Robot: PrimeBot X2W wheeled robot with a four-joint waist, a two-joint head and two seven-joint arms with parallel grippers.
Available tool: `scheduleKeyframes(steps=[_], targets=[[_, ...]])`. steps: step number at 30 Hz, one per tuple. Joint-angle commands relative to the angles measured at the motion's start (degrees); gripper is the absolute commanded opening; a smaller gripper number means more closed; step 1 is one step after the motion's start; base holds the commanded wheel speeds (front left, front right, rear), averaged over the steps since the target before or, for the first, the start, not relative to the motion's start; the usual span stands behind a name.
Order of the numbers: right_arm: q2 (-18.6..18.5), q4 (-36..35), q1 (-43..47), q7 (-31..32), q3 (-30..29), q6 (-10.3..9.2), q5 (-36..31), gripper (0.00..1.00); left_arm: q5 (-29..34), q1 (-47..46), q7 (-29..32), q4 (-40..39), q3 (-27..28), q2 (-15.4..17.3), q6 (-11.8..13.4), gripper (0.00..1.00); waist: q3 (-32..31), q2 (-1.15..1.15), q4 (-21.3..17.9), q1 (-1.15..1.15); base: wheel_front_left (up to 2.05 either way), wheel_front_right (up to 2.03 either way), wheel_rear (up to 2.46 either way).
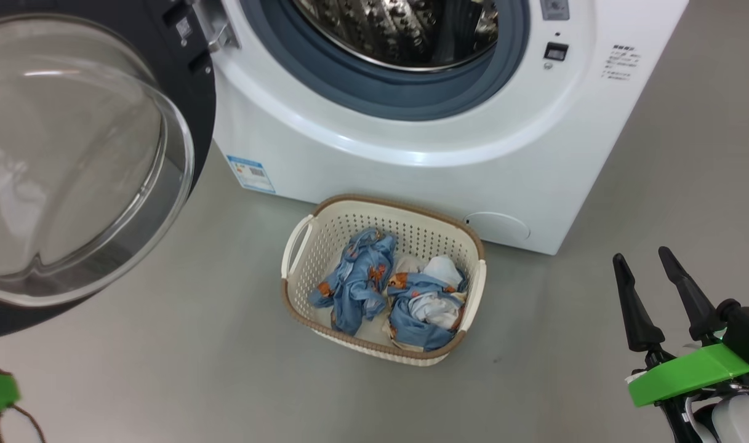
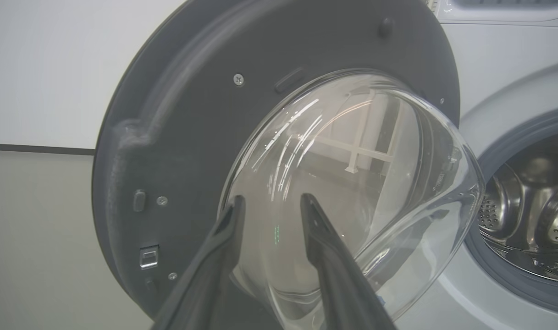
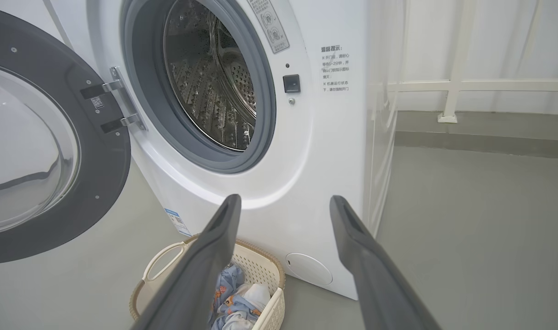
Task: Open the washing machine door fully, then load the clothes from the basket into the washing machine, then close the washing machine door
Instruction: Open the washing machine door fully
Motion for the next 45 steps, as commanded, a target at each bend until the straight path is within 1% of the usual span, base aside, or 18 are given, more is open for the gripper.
scheduleKeyframes(steps=[1, 8, 12, 15, 25, 26, 31, 38, 45], targets=[[-0.45, -1.23, 0.46, -0.59, 0.86, 0.26, -0.02, 1.00, -0.68, 0.93, -0.30, -2.53, 0.46, 2.25, 0.04, 1.00, -1.70, 0.00, -1.09, 0.01, 0.00, 0.00, 0.00], [0.65, -1.47, 2.38, -0.59, -0.19, 0.26, 0.03, 1.00, -1.04, 7.17, -0.30, -8.99, -6.78, 0.66, 0.04, 1.00, -4.03, 0.00, -3.36, 0.01, 0.00, 0.00, 0.00], [1.29, -1.63, 2.72, -0.59, -0.50, 0.26, -0.04, 1.00, -0.53, 10.28, -0.30, -11.52, -11.40, 0.20, 0.04, 1.00, -4.69, 0.00, -5.73, 0.01, 0.00, 0.00, 0.00], [1.69, -1.70, 2.89, -0.59, -0.37, 0.26, -0.11, 1.00, -0.65, 11.96, -0.30, -12.29, -13.75, 0.32, 0.04, 1.00, -5.16, 0.00, -7.82, 0.01, 0.00, 0.00, 0.00], [2.22, -1.60, 3.89, -0.59, -0.63, 0.26, -0.13, 1.00, -0.84, 14.72, -0.30, -12.64, -16.33, 0.24, 0.04, 1.00, -6.41, 0.00, -14.88, 0.01, 0.00, 0.00, 0.00], [2.32, -1.65, 3.99, -0.59, -0.76, 0.26, -0.12, 1.00, -0.67, 15.14, -0.30, -12.81, -16.65, 0.18, 0.04, 1.00, -6.56, 0.00, -16.27, 0.01, 0.00, 0.00, 0.00], [2.54, -1.71, 4.28, -0.59, -0.97, 0.26, -0.14, 1.00, 0.12, 15.80, -0.30, -13.84, -17.47, -0.34, 0.04, 1.00, -6.50, 0.00, -19.11, 0.01, 0.00, 0.00, 0.00], [2.73, -1.88, 4.28, -0.59, -1.47, 0.26, -0.10, 1.00, -0.12, 16.19, -0.30, -15.02, -17.76, -0.54, 0.03, 1.00, -5.96, 0.00, -21.65, 0.01, 0.00, 0.00, 0.00], [3.02, -2.03, 4.56, -0.59, -2.10, 0.26, -0.17, 1.00, -0.05, 16.24, -0.30, -14.89, -18.11, -0.58, 0.03, 1.00, -5.74, 0.00, -22.19, 0.01, 0.00, 0.00, 0.00]])
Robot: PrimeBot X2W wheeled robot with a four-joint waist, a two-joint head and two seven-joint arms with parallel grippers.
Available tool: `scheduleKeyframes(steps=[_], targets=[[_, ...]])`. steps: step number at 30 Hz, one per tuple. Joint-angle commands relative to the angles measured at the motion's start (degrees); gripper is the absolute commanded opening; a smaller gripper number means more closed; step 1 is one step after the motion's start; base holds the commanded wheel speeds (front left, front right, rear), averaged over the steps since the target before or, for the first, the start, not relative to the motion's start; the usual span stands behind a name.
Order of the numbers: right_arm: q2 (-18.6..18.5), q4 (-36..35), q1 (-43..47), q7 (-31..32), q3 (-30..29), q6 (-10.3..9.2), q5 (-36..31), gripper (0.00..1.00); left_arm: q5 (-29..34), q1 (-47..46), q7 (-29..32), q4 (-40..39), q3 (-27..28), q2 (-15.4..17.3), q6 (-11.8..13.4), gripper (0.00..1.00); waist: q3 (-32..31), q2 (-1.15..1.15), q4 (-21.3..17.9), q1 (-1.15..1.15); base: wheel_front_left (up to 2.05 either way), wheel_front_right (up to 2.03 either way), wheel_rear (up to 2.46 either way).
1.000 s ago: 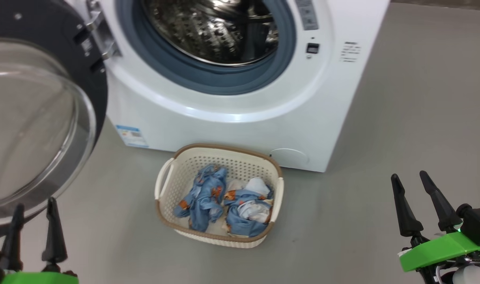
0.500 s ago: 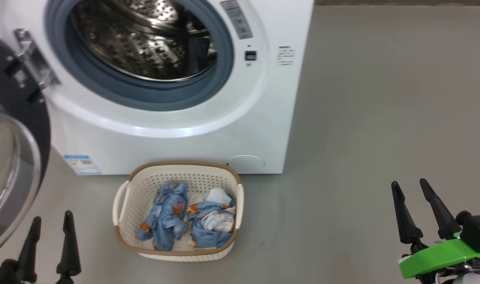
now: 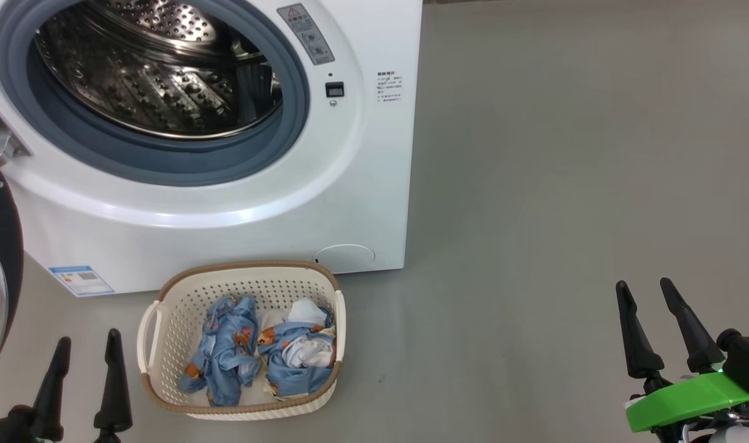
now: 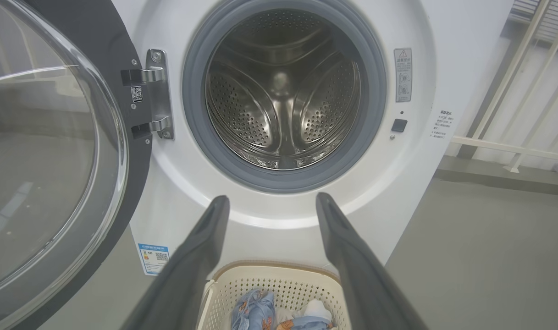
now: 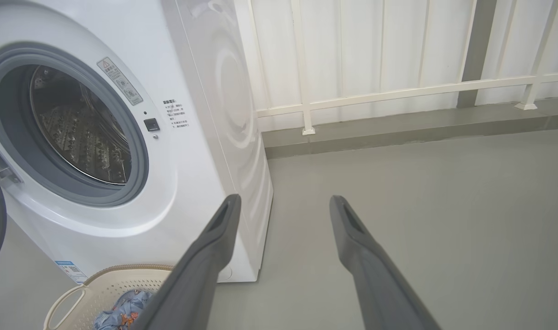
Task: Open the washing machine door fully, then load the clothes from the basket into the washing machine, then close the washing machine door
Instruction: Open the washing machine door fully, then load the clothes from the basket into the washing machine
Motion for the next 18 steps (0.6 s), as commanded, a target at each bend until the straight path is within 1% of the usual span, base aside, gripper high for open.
scheduleKeyframes(steps=[1, 18], targets=[[-0.79, -1.50, -0.09, -0.54, 0.85, 0.26, -0.18, 1.00, 0.39, -0.98, -0.32, -1.46, 1.67, 1.08, 0.03, 1.00, 0.16, 0.00, -0.06, 0.00, 0.00, 0.00, 0.00], [-0.29, -1.59, -0.67, -0.54, 0.73, 0.26, -0.20, 1.00, -0.96, -1.33, -0.32, -1.45, 0.95, 0.95, 0.03, 1.00, 0.43, 0.00, 0.48, 0.00, 0.00, 0.00, 0.00]])
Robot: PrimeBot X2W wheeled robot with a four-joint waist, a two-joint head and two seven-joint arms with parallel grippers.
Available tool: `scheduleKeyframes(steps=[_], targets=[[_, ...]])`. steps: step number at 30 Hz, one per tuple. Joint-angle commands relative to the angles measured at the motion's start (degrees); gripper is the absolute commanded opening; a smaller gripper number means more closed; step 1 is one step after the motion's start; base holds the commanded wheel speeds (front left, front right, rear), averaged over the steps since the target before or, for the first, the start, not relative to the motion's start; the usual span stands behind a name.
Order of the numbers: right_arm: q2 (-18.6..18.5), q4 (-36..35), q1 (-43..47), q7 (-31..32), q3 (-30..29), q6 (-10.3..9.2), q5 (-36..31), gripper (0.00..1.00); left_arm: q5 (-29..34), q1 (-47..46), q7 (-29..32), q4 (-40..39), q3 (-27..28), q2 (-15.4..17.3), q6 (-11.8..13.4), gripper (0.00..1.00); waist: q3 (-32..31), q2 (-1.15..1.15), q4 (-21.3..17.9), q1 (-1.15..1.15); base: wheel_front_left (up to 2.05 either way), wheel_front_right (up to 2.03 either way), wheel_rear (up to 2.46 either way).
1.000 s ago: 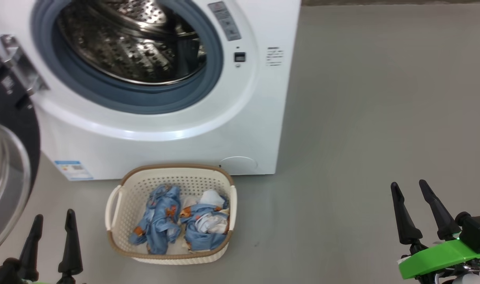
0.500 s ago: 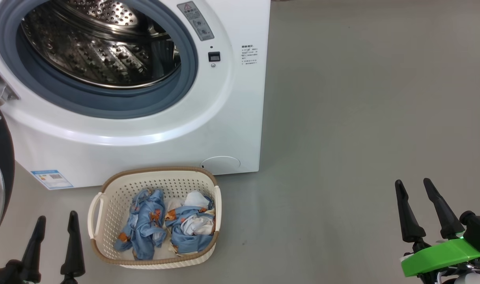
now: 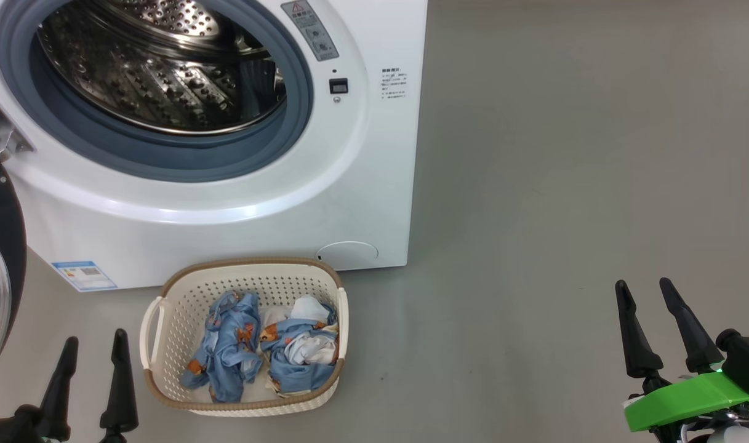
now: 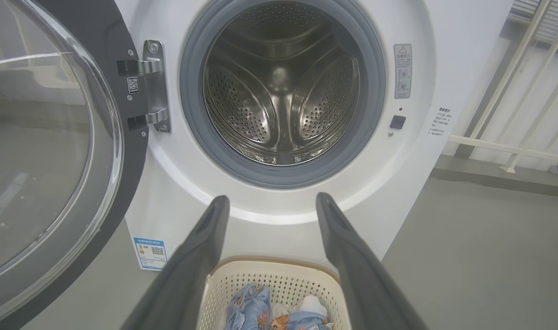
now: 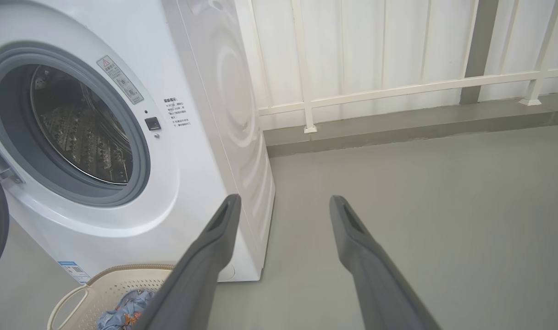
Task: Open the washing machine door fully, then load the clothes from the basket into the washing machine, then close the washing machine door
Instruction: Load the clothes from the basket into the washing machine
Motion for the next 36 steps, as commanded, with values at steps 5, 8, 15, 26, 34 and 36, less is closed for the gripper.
scheduleKeyframes(steps=[5, 8, 15, 26, 34, 36], targets=[[-0.87, -1.58, -0.81, -0.54, 1.09, 0.26, -0.15, 1.00, -1.11, -1.39, -0.32, -1.54, 1.50, 1.19, 0.03, 1.00, 0.25, 0.00, 0.06, 0.00, 0.03, -0.09, 0.07], [-0.85, -1.60, -0.99, -0.54, 1.05, 0.26, -0.14, 1.00, -1.56, -1.47, -0.32, -1.77, 1.17, 1.39, 0.03, 1.00, 0.42, 0.00, 0.06, 0.00, 0.21, -0.77, 0.56], [-0.84, -1.58, -1.34, -0.54, 1.06, 0.26, -0.02, 1.00, -2.09, -1.76, -0.32, -1.96, 0.58, 1.85, 0.03, 1.00, 0.93, 0.00, 0.11, 0.00, 0.56, -1.67, 1.11], [-0.59, -1.64, -1.57, -0.54, 1.13, 0.26, -0.07, 1.00, -0.27, -2.08, -0.32, -2.17, -0.67, 2.05, 0.03, 1.00, 1.51, 0.00, 0.17, 0.00, 0.65, -1.22, 0.56], [-0.30, -1.64, -1.75, -0.54, 1.16, 0.26, -0.13, 1.00, 0.02, -2.05, -0.32, -1.19, -2.03, 1.43, 0.03, 1.00, 2.03, 0.00, 0.22, 0.00, 0.05, -0.05, 0.00], [-0.13, -1.63, -1.84, -0.54, 1.25, 0.26, -0.15, 1.00, -0.44, -2.14, -0.32, 0.58, -2.75, 1.18, 0.03, 1.00, 2.22, 0.00, 0.17, 0.00, 0.00, 0.00, 0.00]])
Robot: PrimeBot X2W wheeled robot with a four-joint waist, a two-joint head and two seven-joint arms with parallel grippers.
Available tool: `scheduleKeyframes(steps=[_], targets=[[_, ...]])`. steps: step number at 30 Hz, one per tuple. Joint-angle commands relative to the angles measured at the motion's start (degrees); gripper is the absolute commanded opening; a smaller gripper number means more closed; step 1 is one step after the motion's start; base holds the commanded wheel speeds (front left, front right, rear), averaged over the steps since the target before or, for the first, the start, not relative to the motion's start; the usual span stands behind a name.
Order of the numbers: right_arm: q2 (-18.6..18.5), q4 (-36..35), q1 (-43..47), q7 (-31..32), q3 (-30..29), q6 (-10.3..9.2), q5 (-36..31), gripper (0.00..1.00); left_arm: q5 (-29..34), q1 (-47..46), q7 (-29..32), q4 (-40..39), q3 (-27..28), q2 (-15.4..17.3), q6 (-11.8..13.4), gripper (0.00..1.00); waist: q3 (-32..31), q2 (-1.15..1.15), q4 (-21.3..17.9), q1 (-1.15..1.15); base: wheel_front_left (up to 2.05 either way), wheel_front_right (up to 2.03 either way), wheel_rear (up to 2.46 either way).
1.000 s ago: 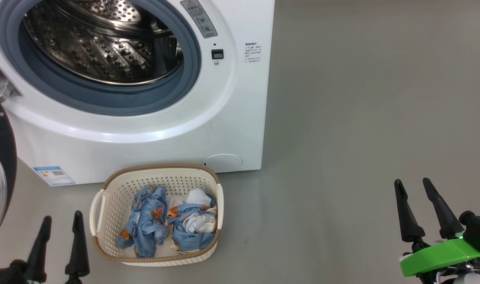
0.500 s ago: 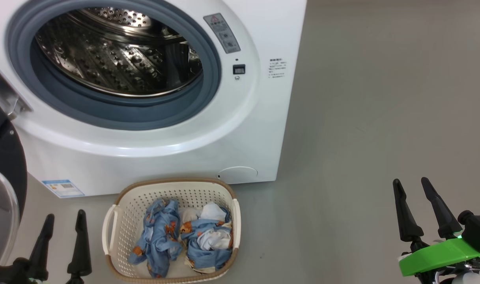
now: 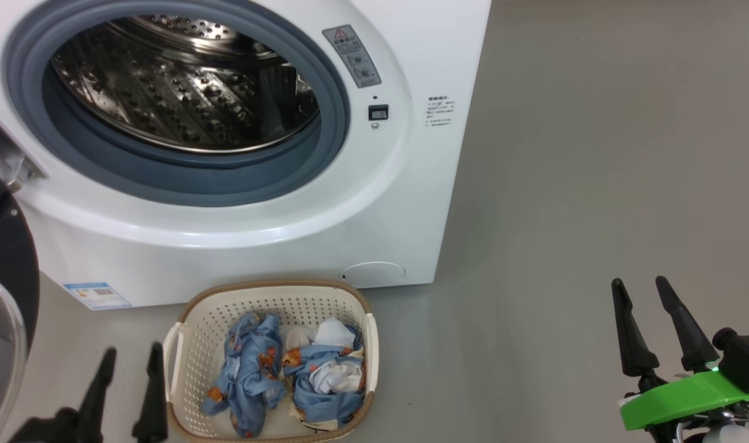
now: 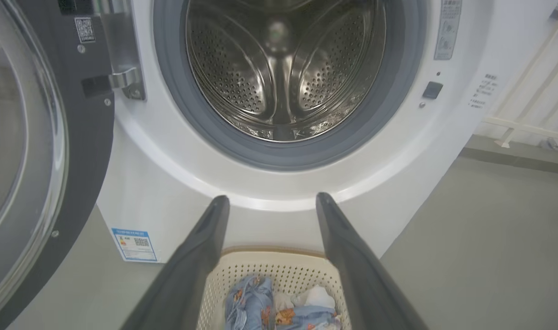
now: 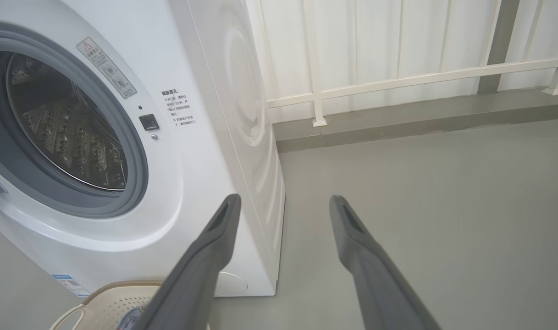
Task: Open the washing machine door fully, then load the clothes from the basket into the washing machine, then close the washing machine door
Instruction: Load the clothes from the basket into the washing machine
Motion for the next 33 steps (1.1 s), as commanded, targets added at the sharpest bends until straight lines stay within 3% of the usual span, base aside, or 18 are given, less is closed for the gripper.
scheduleKeyframes(steps=[1, 12, 33], targets=[[-0.60, -1.38, -1.70, -0.54, 1.27, 0.26, -0.15, 1.00, 0.28, -2.10, -0.33, 0.57, 1.69, 0.86, 0.03, 1.00, 0.18, 0.00, -0.05, 0.00, 0.00, 0.00, 0.00], [0.39, -1.73, -3.70, -0.54, 3.07, 0.26, -0.11, 1.00, 0.13, -7.48, -0.33, 13.45, -3.44, -0.77, 0.03, 1.00, 4.95, 0.00, -0.95, 0.00, 0.00, 0.00, 0.00], [3.07, -3.69, -14.49, -0.54, 4.29, 0.26, -0.46, 1.00, -13.55, -30.21, -0.33, 39.96, -23.77, -0.53, 0.03, 1.00, 24.39, 0.00, -4.15, 0.00, 0.00, 0.00, 0.00]])
